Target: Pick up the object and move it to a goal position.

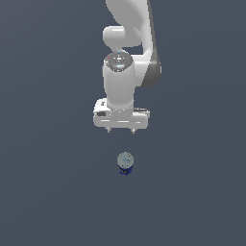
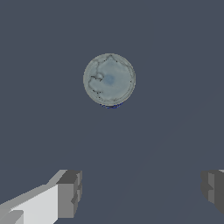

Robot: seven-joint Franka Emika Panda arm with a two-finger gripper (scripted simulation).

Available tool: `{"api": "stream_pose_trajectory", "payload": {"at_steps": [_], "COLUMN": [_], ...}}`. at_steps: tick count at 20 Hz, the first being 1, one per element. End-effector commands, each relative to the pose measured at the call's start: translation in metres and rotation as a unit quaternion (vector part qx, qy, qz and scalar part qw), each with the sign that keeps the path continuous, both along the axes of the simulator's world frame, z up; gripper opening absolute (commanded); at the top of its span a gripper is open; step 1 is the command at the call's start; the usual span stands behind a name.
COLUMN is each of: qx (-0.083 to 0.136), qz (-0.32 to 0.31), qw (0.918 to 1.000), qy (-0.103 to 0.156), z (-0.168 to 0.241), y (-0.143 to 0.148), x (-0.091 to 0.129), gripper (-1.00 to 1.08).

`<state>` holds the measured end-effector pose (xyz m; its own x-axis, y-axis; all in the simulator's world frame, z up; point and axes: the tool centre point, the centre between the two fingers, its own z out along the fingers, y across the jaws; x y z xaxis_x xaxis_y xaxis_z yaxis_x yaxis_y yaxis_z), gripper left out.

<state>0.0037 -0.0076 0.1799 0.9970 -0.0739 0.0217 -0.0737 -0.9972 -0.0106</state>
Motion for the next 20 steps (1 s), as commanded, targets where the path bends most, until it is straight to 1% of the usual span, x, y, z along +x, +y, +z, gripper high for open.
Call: {"api": "stream_pose_trajectory", "payload": {"at_steps": [1, 13, 20], "qx": [0.0, -0.004, -0.005], "qz": [0.0, 0.029, 0.037], "qw": [1.0, 0.9996, 0.9993], "qy": [0.0, 0.007, 0.007], "z": [0.0, -0.003, -0.006], "y": [0.0, 0.01, 0.01], "x": [0.0, -0.005, 0.004], "gripper": [1.0, 1.0, 1.0]}}
